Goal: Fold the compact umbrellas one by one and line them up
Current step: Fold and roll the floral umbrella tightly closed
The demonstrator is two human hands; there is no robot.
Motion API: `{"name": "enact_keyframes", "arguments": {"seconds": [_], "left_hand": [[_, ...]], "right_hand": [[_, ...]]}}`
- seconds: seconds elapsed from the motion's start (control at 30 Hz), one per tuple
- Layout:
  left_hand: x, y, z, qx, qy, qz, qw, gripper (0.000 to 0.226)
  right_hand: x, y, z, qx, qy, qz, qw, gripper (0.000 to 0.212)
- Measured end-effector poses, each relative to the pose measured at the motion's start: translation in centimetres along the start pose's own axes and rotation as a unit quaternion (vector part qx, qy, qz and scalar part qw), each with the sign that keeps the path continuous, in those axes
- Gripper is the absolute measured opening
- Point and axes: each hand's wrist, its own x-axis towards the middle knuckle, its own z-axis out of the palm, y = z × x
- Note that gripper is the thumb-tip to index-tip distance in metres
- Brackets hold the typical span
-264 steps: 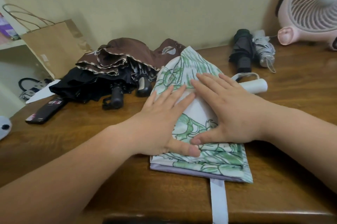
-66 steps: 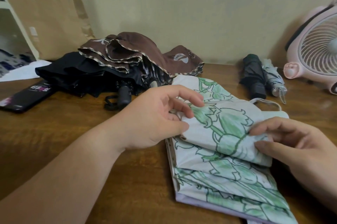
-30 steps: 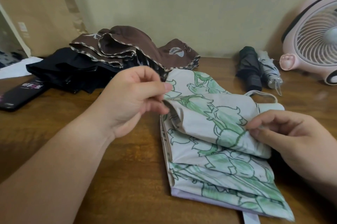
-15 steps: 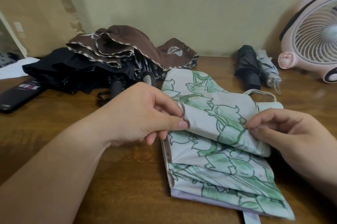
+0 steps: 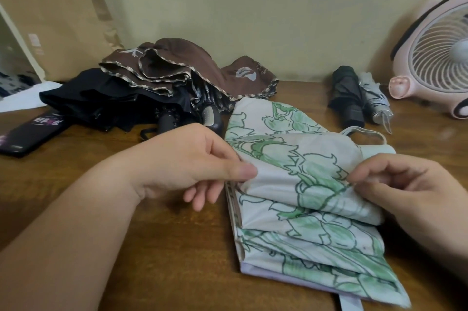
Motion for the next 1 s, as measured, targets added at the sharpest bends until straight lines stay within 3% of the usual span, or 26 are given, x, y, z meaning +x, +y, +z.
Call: {"name": "enact_keyframes", "arguments": {"seconds": [0.1,0.27,0.37,0.5,0.73,0.77,0.87,1.0], "left_hand": [[0.4,-0.1,0.6,-0.087,0.012,-0.030,0.996,0.026],[0.8,-0.5,0.9,-0.127,-0.012,-0.071,0.989,0.031],[0.5,-0.5,0.7,-0.165,-0.051,-0.092,0.981,0.021],[0.3,-0.5,0.9,-0.157,-0.093,-0.114,0.977,0.050],[0.8,-1.0,0.9,-0.115,-0.068,-0.131,0.982,0.020],[0.7,-0.8,0.9,-0.122,-0.072,-0.138,0.980,0.009],[0.8,-0.8,0.8,-0.128,-0.073,-0.158,0.976,0.029],[1.1,-0.8,1.3,-0.126,-0.078,-0.171,0.974,0.036]], "right_hand": [[0.1,0.0,0.1,-0.003,-0.002,0.002,1.000,0.025],[0.3,0.1,0.3,-0.010,0.004,-0.006,1.000,0.026],[0.4,0.2,0.2,-0.013,0.006,-0.011,1.000,0.027],[0.5,0.5,0.1,-0.014,0.008,-0.006,1.000,0.029],[0.4,-0.3,0.1,0.037,0.000,0.032,0.999,0.011],[0.4,-0.5,0.0,0.052,0.001,0.043,0.998,0.013],[-0.2,-1.0,-0.3,0.086,-0.015,0.078,0.993,0.028],[-1.3,-0.8,0.1,0.034,-0.036,0.096,0.994,0.053]]}}
